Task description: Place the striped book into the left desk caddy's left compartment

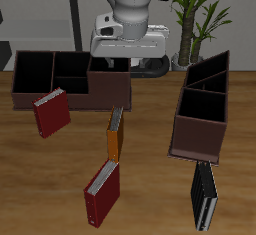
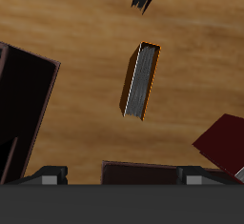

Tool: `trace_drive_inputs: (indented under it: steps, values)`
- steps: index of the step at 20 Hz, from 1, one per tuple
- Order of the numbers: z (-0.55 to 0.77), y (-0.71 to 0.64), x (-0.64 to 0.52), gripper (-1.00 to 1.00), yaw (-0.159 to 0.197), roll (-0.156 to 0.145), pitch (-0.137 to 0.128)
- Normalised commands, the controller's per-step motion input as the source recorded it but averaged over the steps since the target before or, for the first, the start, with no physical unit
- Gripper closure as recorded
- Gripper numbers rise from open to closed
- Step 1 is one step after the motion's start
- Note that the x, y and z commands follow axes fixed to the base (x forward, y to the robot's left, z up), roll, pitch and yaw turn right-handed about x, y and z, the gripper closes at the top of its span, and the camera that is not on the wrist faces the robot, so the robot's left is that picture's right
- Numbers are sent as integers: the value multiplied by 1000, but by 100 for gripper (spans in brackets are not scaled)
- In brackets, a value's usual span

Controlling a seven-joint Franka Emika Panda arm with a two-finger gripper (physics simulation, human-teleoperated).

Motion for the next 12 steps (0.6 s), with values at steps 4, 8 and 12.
trace_drive_inputs:
  steps: [4, 8, 12]
  values:
    - [-24, 98, 69, -100, 4, -24, -24]
    - [146, 238, 237, -100, -20, 8, -39]
    - [150, 314, 327, -100, -52, -11, -13]
